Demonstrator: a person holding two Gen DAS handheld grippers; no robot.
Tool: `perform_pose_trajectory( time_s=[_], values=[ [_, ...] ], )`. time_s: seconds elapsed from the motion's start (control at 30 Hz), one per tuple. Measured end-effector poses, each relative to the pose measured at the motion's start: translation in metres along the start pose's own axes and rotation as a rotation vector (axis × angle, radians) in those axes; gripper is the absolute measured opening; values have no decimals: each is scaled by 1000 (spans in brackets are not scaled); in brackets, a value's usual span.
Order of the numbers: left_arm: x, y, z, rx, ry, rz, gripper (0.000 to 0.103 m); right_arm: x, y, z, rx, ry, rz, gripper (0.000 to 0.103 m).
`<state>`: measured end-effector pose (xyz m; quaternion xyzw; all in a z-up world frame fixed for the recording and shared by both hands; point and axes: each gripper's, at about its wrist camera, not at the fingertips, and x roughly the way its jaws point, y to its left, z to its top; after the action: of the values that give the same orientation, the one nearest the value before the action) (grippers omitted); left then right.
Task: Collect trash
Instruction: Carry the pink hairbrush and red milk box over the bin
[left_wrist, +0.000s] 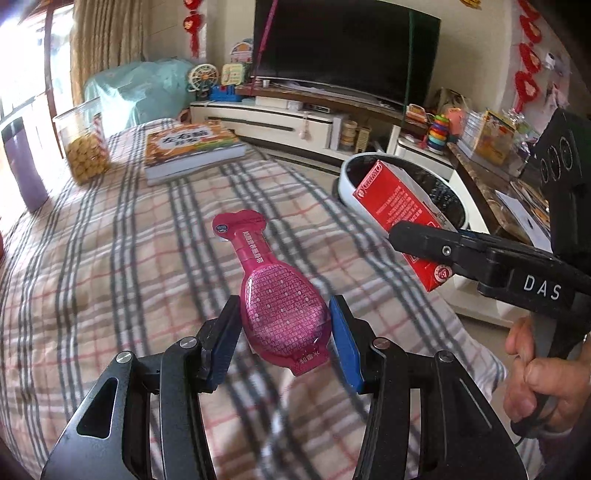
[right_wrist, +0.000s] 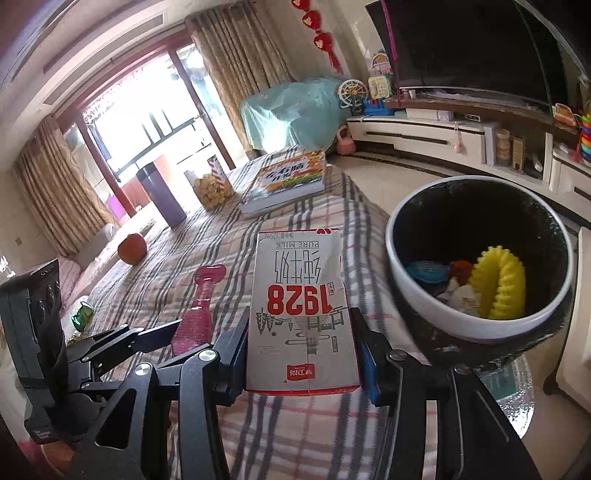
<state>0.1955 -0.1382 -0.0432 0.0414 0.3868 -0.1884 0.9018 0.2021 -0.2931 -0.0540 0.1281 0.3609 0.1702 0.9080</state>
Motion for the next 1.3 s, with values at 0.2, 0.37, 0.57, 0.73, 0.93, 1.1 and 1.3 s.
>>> perform_pose_trajectory(
  time_s=[0.2,0.37,0.57,0.73,0.93,1.1,1.3],
  values=[
    [3,-18,4,22,1,-24,47,-12,-14,0,18,-17,-18,49],
    [6,-30,9,42,1,-39,47,-19,-27,0,39,-26,-30,49],
    [8,-43,17,68,-4,-53,47,-27,-40,1,59,-41,-45,49],
    [12,-54,25,83,-11,-68,47,-33,-51,3,71,-52,-61,49],
    [14,-68,34,115,-20,-80,47,-38,-65,7,87,-61,-80,49],
    [18,-80,41,136,-26,-89,47,-42,-78,10,101,-67,-96,49],
    [21,-88,47,154,-31,-94,47,-46,-92,14,119,-75,-111,49]
  ],
)
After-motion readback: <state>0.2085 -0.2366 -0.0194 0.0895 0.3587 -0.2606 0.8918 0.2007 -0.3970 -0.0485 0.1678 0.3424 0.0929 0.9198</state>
